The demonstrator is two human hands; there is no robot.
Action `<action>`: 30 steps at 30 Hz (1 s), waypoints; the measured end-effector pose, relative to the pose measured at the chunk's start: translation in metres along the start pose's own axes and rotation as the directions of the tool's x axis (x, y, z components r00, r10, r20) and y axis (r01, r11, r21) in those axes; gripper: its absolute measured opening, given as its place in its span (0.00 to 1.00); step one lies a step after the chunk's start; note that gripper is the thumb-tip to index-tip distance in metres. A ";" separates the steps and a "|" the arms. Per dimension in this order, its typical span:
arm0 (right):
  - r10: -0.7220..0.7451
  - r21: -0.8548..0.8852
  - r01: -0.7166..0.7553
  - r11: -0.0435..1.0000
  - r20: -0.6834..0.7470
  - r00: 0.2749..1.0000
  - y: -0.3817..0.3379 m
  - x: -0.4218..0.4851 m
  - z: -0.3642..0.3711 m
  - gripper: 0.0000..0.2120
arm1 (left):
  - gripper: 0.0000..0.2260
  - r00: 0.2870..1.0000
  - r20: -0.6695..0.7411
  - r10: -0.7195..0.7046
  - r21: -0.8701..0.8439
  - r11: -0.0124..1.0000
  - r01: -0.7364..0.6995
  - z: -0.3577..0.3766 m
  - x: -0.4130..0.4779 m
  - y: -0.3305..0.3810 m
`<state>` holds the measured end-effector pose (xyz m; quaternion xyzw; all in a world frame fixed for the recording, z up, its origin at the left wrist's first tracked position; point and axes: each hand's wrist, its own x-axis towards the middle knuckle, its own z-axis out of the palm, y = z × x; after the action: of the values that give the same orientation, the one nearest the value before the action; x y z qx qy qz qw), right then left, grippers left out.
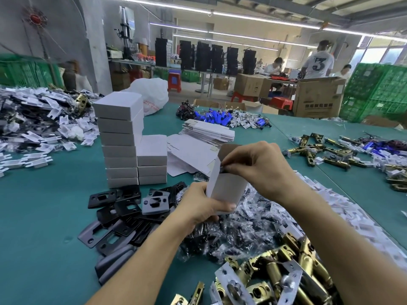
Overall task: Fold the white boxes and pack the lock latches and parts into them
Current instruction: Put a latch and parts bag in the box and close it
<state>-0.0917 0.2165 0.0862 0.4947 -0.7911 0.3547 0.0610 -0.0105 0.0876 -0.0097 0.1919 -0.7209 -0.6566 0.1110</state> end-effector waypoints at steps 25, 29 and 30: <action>-0.053 -0.192 0.046 0.980 -0.030 0.998 0.011 -0.019 -0.013 0.10 | 0.13 0.999 0.022 -0.027 -0.116 0.993 0.030 0.000 -0.002 0.003; 0.104 0.187 -0.071 0.980 -0.173 0.979 0.029 -0.038 -0.023 0.18 | 0.17 0.997 0.049 -0.060 -0.144 0.987 0.066 -0.002 -0.001 0.004; 0.128 0.245 -0.100 0.964 -0.102 0.987 0.030 -0.041 -0.021 0.18 | 0.19 0.996 0.071 -0.057 -0.144 0.987 0.067 -0.002 -0.001 0.004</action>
<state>-0.1015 0.2679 0.0681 0.4305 -0.7649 0.4784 0.0267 -0.0091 0.0868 -0.0052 0.1835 -0.6678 -0.7169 0.0801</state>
